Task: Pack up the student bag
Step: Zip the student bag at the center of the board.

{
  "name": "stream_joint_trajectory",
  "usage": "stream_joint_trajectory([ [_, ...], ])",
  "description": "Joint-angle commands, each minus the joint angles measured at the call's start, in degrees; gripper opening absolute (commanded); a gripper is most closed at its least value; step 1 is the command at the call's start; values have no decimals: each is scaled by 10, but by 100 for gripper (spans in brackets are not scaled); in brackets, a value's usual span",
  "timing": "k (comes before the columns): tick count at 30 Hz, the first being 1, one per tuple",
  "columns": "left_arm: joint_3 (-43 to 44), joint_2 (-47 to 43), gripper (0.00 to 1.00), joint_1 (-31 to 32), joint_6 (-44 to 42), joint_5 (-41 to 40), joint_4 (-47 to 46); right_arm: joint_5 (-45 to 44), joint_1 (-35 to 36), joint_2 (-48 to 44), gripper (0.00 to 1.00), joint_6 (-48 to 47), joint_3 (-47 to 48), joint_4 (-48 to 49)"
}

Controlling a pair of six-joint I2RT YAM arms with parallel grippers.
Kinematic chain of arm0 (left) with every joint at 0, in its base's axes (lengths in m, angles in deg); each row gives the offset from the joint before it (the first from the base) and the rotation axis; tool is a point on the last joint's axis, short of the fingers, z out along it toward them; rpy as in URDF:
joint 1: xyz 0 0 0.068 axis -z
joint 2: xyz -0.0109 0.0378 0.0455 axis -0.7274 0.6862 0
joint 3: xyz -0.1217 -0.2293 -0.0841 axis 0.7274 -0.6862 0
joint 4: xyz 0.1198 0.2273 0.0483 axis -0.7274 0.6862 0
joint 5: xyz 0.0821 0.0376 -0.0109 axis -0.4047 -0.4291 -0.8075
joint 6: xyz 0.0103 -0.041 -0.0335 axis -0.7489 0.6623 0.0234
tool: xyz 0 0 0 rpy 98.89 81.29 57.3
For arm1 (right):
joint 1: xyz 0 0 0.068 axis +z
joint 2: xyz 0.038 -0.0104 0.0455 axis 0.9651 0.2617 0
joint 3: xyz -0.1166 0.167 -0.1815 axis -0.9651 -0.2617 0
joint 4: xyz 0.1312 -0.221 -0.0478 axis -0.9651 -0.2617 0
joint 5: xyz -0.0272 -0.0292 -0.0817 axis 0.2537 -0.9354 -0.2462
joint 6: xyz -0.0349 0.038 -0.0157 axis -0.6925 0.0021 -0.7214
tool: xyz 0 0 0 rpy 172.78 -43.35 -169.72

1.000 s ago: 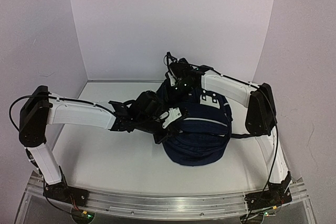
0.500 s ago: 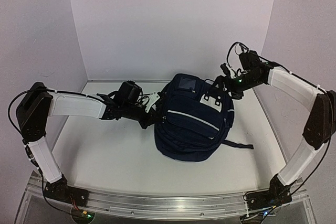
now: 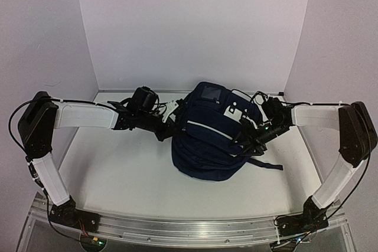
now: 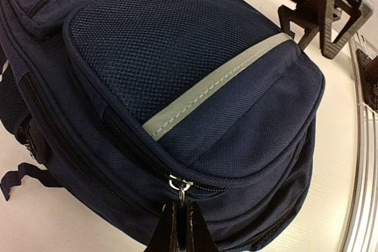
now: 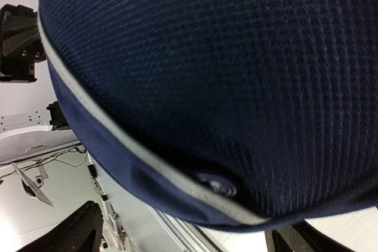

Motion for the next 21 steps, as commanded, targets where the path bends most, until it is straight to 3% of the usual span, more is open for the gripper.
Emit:
stream_joint_trajectory([
  [1, 26, 3, 0, 17, -3, 16, 16, 46, 29, 23, 74, 154, -35, 236],
  [5, 23, -7, 0, 46, -5, -8, 47, 24, 47, 45, 47, 228, -49, 318],
  [7, 16, -14, 0, 62, -2, -14, 52, 17, 47, 48, 40, 244, -56, 349],
  [14, 23, 5, 0, 114, -8, -22, 84, -4, 55, 49, 31, 283, -49, 394],
  [21, -67, -117, 0, 102, -19, -69, 104, -52, 54, 22, 23, 278, -67, 393],
])
